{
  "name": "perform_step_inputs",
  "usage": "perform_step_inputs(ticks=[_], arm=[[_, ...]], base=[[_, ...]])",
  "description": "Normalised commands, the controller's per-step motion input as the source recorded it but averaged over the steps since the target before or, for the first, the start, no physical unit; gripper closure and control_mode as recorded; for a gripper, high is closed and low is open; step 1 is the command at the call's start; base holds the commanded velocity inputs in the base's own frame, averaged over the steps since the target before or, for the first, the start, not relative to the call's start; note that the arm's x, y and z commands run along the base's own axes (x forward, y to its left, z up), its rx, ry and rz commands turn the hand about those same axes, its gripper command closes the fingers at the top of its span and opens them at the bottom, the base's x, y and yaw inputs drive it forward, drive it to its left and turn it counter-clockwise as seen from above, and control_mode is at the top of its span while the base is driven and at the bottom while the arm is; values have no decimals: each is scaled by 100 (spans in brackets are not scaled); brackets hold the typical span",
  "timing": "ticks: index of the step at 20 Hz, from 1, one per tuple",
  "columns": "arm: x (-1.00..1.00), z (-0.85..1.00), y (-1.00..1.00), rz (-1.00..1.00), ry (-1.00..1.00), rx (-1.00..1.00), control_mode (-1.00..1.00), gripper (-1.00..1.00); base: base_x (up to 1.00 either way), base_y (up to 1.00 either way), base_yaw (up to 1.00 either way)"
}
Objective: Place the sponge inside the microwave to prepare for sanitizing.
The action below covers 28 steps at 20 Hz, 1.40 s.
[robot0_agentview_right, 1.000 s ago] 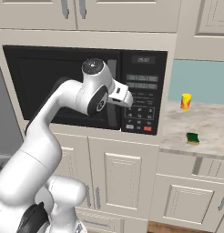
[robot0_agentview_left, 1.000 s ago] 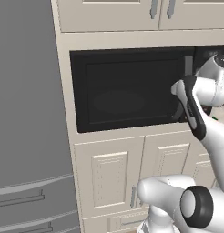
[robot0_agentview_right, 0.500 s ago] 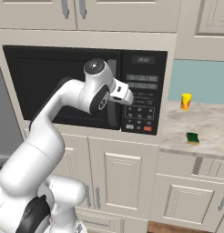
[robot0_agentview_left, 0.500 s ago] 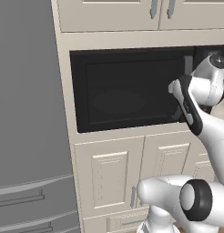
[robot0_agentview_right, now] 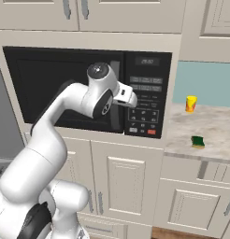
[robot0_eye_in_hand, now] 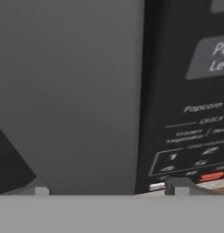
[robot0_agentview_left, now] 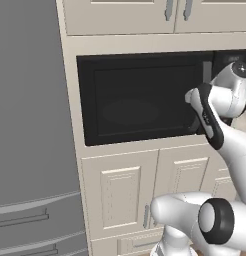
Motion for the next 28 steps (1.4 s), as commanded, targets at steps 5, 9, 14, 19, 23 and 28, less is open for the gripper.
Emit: perform_step_inputs(ticks=[5,9,14,19,23,28], arm=[[5,-9,0,4,0,0,-100,100],[0,-4,1,0,0,0,-100,100],[-33,0,23,0,-7,0,-100,100],[-69,0,12,-10,-4,-1,-100,100],[-86,1,35,-7,-2,-6,-100,100],[-84,4,21,0,-2,-10,-100,100]], base=[[0,0,0],[0,0,0],[0,0,0],[0,0,0],[0,0,0],[0,0,0]])
